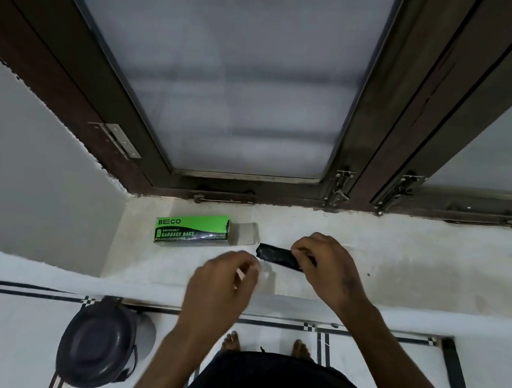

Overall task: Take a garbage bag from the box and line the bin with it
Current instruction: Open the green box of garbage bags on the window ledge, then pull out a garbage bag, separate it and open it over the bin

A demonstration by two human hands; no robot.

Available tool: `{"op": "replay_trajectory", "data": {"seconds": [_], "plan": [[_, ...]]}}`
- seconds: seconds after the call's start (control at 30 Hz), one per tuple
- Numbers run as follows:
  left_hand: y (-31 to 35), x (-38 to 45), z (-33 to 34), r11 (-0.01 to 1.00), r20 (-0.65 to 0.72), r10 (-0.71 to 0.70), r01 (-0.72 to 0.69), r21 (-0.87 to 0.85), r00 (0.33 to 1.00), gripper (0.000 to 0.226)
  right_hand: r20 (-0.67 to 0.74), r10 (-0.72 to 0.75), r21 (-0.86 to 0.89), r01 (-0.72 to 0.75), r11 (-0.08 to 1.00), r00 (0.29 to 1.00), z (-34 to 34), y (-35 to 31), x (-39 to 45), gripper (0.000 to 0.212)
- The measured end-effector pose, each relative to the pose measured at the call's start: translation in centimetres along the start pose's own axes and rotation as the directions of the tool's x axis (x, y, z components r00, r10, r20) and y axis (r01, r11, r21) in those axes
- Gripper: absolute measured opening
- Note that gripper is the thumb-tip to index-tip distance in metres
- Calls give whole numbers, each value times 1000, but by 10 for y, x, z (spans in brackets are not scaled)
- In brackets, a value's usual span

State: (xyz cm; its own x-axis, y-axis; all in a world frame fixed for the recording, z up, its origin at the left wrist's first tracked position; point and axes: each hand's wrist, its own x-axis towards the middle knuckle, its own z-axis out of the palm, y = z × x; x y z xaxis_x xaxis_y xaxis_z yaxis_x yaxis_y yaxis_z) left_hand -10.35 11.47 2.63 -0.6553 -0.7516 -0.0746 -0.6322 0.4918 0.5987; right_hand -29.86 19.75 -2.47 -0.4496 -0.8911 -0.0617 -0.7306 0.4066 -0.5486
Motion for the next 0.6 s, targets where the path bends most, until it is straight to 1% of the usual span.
{"op": "replay_trajectory", "data": {"seconds": [0.07,0.13,0.2,0.27,0.3,0.33,0.4,0.43,0.5,0.6], "plan": [[5,2,23,987,172,-108,127,-101,979,17,-2,-32,-37,32,999,999,2,1,-1,16],[6,7,37,940,280,-189,255,-225,941,19,-3,-29,-40,28,999,1000,6,4,-4,15],[5,13,47,887,318,-235,337,-315,918,22,-15,12,10,-12,1000,1000,10,7,-7,15],[4,17,52,849,334,-255,376,-371,907,34,-38,61,95,-57,994,997,11,9,-9,16],[5,19,53,822,347,-245,384,-420,905,35,-41,81,147,-74,986,996,10,8,-10,16],[7,21,55,786,357,-234,392,-478,904,31,-36,88,207,-78,975,996,9,7,-11,16],[14,25,55,667,388,-227,433,-606,893,24,-12,83,346,-73,935,996,5,5,-12,17],[19,26,54,590,418,-234,470,-657,878,26,0,86,418,-78,905,996,2,3,-13,18],[28,30,52,427,497,-251,555,-714,831,36,20,114,563,-106,820,993,-6,0,-15,21],[33,39,48,122,597,-281,645,-755,752,55,46,205,751,-169,638,978,-20,-3,-18,21]]}}
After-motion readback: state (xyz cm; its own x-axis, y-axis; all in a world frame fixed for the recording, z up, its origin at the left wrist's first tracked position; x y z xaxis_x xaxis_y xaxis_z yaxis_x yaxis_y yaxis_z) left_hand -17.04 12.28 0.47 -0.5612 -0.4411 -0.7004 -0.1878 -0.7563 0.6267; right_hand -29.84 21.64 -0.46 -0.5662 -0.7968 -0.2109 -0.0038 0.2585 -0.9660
